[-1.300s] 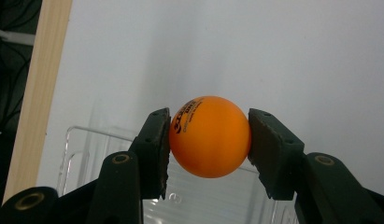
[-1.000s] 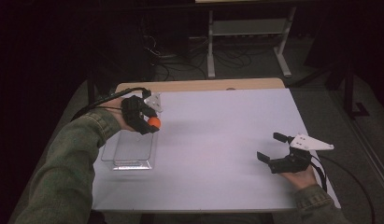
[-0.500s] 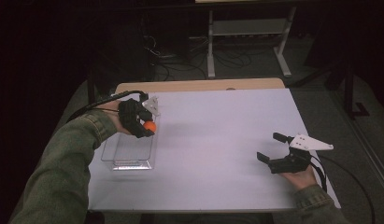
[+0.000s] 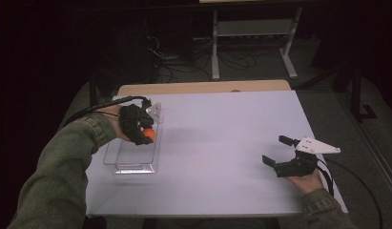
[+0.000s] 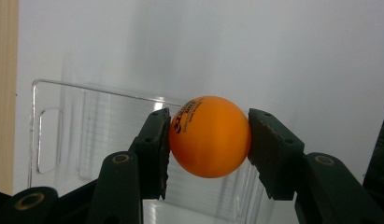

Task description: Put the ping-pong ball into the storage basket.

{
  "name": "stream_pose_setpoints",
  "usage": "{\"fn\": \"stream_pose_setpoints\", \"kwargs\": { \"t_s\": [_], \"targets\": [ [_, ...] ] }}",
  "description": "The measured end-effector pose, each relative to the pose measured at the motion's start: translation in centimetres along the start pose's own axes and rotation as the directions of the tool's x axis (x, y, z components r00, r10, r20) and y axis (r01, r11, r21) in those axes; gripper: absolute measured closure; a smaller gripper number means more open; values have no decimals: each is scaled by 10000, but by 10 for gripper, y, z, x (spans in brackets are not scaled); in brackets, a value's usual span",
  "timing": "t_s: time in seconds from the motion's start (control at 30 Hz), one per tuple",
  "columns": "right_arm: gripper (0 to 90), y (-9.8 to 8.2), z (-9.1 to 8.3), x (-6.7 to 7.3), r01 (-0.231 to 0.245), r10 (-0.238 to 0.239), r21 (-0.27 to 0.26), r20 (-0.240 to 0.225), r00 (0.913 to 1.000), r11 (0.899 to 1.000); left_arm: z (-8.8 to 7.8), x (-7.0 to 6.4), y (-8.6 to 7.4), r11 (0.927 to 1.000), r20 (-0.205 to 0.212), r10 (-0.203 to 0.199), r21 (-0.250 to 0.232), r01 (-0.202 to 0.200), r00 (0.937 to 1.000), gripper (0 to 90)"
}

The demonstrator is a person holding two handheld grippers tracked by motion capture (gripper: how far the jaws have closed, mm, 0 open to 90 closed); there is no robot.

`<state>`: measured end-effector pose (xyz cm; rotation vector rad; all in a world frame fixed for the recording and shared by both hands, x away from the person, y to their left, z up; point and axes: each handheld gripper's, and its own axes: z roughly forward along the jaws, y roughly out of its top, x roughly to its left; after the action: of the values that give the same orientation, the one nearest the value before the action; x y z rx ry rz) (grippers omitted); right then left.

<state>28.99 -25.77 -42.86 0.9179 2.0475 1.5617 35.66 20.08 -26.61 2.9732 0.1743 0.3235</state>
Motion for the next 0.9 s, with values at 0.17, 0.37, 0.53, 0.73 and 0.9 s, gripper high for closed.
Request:
{"fn": "stream_pose_setpoints", "kwargs": {
  "t_s": [0.17,0.37,0.53,0.73,0.9],
  "targets": [
    [0,0,0,0,-1,1,-4,13,10000,10000,1,0,-3,9999,95,9,121,-10,10000,502],
    [0,0,0,0,19,-19,-8,19,10000,10000,7,-1,-7,9998,93,-23,208,21,10000,501],
    [0,0,0,0,13,-13,-26,24,10000,10000,13,-2,-9,9996,241,-27,275,20,9997,501],
    [0,0,0,0,26,-26,-30,47,10000,10000,19,-2,-12,9997,339,-86,209,79,9994,501],
    [0,0,-1,0,45,-45,-31,71,10000,10000,25,0,-14,9995,430,-164,266,153,9989,501]
  ]
}}
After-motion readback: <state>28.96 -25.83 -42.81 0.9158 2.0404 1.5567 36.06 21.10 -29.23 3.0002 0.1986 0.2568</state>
